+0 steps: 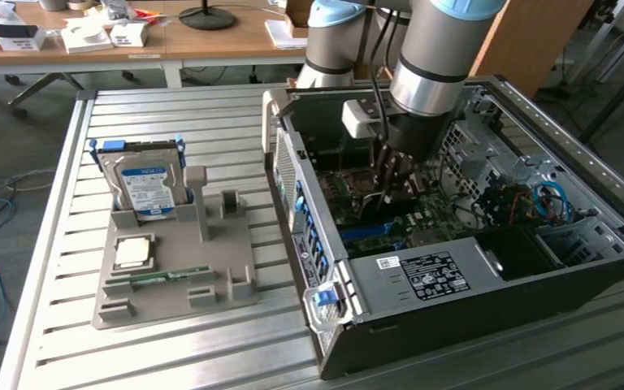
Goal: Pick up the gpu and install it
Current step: 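Insert the gpu into the slot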
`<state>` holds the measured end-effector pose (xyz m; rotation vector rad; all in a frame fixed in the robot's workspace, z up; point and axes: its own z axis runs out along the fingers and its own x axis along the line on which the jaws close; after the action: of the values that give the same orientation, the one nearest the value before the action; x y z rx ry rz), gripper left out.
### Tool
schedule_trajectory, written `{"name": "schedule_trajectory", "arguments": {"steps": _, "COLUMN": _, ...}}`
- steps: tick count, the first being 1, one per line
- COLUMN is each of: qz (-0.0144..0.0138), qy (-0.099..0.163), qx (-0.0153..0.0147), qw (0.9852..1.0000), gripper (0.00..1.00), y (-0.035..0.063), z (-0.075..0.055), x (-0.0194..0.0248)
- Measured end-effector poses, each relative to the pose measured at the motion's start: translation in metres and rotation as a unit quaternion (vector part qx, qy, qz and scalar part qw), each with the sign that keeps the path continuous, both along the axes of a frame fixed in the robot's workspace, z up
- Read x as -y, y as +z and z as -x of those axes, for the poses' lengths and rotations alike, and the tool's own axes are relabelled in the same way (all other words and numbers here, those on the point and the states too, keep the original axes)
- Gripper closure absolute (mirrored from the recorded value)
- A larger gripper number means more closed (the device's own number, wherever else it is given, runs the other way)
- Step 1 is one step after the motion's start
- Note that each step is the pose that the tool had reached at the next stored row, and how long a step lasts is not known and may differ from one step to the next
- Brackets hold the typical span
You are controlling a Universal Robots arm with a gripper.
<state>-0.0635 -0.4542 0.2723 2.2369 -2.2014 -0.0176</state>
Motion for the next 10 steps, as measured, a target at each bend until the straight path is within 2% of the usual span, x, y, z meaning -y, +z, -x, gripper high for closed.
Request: {"name": "schedule_trajectory", "arguments": {"steps": 10, "qz": 0.0000, "qy": 0.000, "qx": 0.0000, "qw": 1.0000, "gripper": 0.74, "y": -0.0002, "z": 0.0032, "x": 0.0000}}
